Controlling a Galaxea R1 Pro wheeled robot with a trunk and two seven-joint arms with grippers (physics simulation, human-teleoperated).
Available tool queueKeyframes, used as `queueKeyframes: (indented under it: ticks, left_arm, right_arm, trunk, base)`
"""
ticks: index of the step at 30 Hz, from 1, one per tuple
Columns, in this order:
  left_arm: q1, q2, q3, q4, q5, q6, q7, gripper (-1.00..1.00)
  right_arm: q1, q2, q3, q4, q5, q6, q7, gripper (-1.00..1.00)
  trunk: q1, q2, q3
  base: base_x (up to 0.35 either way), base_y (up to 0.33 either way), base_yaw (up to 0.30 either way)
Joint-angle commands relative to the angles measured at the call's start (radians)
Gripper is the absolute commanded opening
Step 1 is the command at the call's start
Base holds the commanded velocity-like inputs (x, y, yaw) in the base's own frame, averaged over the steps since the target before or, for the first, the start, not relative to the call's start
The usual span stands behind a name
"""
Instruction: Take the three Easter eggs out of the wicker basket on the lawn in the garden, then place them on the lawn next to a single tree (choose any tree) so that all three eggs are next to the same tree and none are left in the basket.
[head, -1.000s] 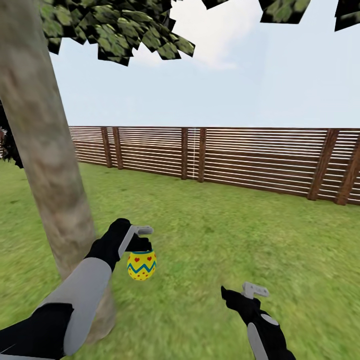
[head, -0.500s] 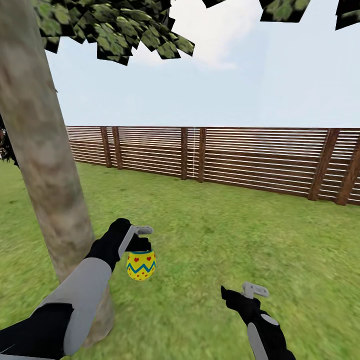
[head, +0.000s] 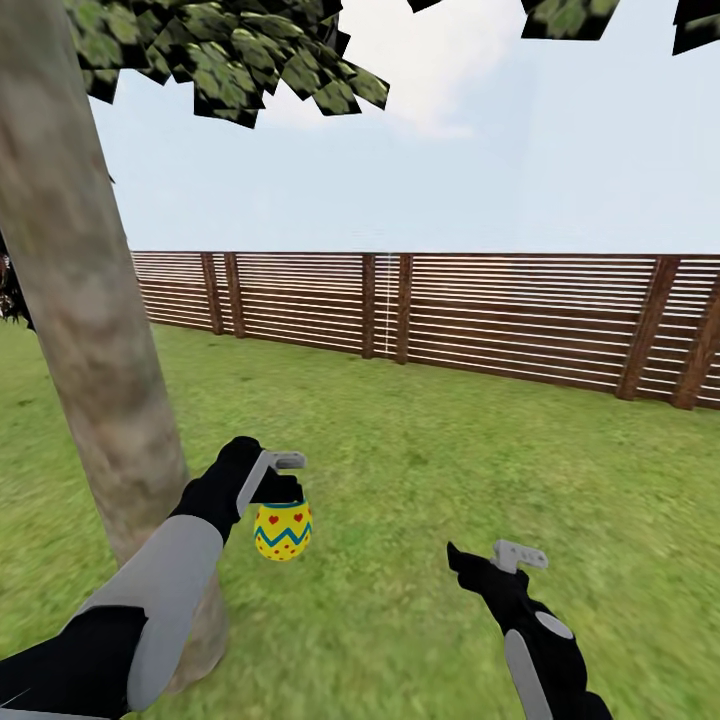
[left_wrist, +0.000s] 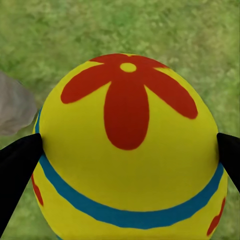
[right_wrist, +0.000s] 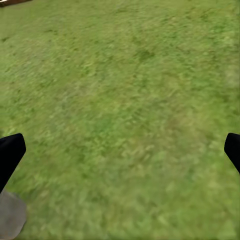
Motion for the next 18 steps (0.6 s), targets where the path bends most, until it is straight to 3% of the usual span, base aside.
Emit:
queueKeyframes:
  ticks: [1, 18]
  left_arm:
    - [-0.001, 0.0, 0.002, -0.001, -0.001, 0.004, -0.002, -1.0]
    - [-0.001, 0.0, 0.002, 0.0, 0.001, 0.004, -0.004, -1.0]
  right_arm:
    - [-0.001, 0.0, 0.0, -0.002, -0.011, 0.004, -0.007, 1.0]
    - [-0.001, -0.001, -0.001, 0.004, -0.012, 0.004, -0.007, 1.0]
  trunk:
    - [0.004, -0.008, -0.005]
    - [0.069, -0.127, -0.058]
  base:
    - [0.0, 0.0, 0.0]
    - [0.0, 0.0, 0.0]
